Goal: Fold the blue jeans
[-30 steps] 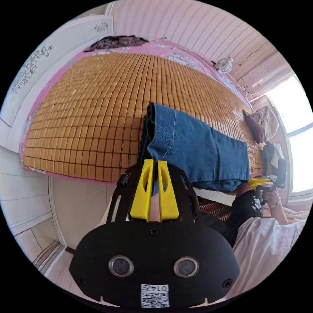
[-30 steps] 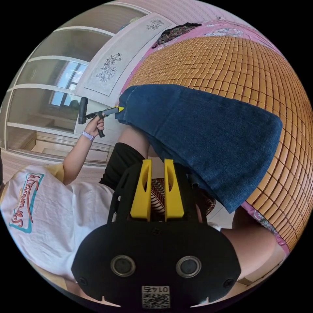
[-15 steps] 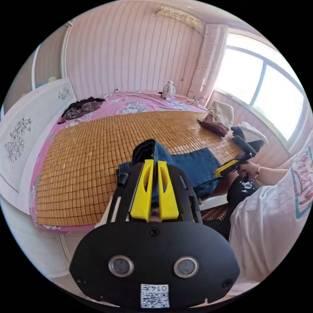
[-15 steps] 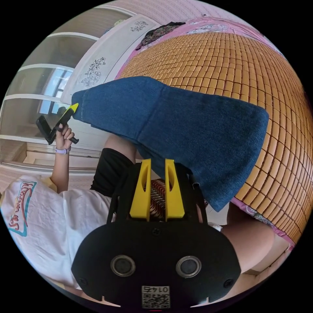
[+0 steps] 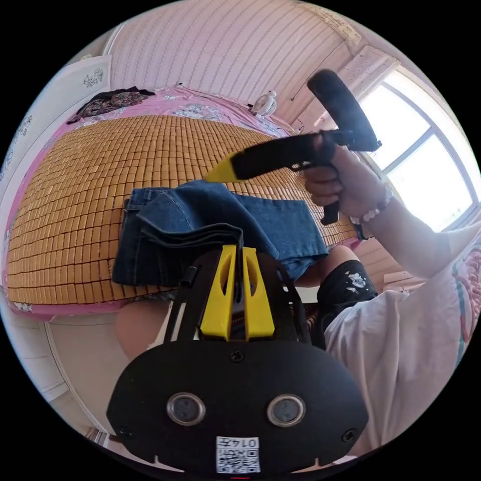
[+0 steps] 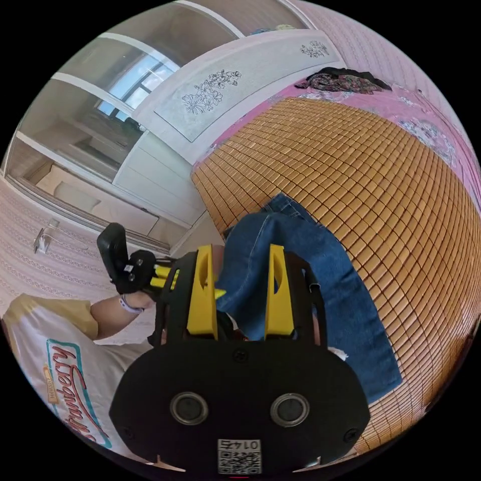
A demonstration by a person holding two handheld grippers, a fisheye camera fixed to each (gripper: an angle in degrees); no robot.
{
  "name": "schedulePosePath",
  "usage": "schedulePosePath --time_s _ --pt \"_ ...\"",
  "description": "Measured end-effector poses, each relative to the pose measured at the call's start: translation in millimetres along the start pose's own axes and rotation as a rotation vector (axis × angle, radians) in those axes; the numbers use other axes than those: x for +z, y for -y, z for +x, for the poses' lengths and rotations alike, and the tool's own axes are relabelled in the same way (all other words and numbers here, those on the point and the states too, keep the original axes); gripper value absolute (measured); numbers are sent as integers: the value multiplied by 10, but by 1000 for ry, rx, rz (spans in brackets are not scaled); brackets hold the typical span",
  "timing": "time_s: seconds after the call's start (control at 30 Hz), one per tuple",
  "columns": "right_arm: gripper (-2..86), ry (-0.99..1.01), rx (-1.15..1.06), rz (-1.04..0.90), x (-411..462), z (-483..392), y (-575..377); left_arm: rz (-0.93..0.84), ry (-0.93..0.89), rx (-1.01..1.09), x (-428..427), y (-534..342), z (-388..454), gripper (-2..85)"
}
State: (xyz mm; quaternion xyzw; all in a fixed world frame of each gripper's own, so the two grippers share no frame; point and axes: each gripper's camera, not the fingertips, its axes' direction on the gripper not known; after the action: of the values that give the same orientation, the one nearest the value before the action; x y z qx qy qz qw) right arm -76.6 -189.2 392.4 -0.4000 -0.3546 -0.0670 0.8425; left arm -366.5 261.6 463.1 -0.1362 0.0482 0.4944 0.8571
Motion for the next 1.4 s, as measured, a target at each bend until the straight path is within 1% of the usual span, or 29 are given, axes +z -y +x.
schedulePosePath --time_s 0.07,0.13,0.2,0.27,0.33,0.37,0.4,0.47,0.53,0.6,0.63,0.7,0.77,0.8,0.83,0.87,0.93,0.97,1.03,1.07,1.13,1.2,1.27,1.3,1.33,1.37,1.4 --pt "168 -80 -52 -111 287 -187 202 -29 -5 -6 212 -12 107 -7" --pt "177 -177 -147 -315 750 -401 345 -32 -11 -8 314 -28 141 -7" --pt "173 -287 -222 -414 1025 -520 378 -30 -11 -28 371 -47 137 -7" --pt "156 -383 -308 -489 1232 -626 387 -23 -37 -66 399 -62 109 -7" --pt "99 -532 -403 -528 1347 -718 396 -26 -39 -78 401 -58 112 -7" --pt "81 -513 -407 -529 1322 -730 412 -21 -36 -78 381 -49 130 -7" --pt "45 -507 -369 -489 1190 -712 453 -16 -32 -76 363 -44 143 -7" --pt "38 -402 -269 -387 828 -594 479 37 -76 -46 243 -11 220 -6" --pt "34 -226 -66 -179 167 -324 405 89 -112 -20 115 30 299 -6" --pt "35 -145 24 -60 -254 -223 378 144 -129 9 -68 79 369 -5" --pt "38 -128 34 -41 -413 -245 455 166 -118 26 -211 109 376 -4" --pt "53 -75 33 -31 -462 -334 686 174 -26 14 -421 118 279 -2" --pt "93 13 15 -17 -307 -401 928 129 214 -134 -546 61 -116 10" --pt "102 39 10 -31 -139 -397 1046 104 250 -175 -511 42 -253 14" --pt "106 44 38 -45 3 -351 1095 37 275 -268 -381 -7 -556 21" --pt "105 38 56 -47 47 -325 1089 -42 255 -361 -241 -76 -830 31" --pt "102 40 49 -21 21 -266 883 -62 170 -440 -189 -162 -1016 46" --pt "99 21 40 -17 -9 -250 800 -5 154 -433 -248 -193 -972 47" --pt "87 -105 25 -37 -122 -127 369 61 162 -400 -313 -187 -814 36" --pt "83 -140 33 -46 -147 -79 239 85 132 -355 -300 -146 -677 23" --pt "51 -250 80 -81 -230 112 -316 97 58 -269 -185 -41 -415 5" --pt "24 -312 138 -116 -228 249 -688 62 -17 -155 46 110 -66 -5" --pt "6 -320 176 -204 -87 383 -923 -43 -101 12 505 323 502 -8" --pt "0 -330 175 -292 77 467 -1006 -76 -107 55 626 368 647 -9" --pt "-4 -354 166 -347 223 543 -1060 -131 -76 126 846 444 908 -9" --pt "-6 -350 151 -331 239 559 -1070 -171 -1 165 1034 503 1102 -9" --pt "-7 -331 152 -331 232 610 -1049 -191 36 175 1123 527 1170 -10"
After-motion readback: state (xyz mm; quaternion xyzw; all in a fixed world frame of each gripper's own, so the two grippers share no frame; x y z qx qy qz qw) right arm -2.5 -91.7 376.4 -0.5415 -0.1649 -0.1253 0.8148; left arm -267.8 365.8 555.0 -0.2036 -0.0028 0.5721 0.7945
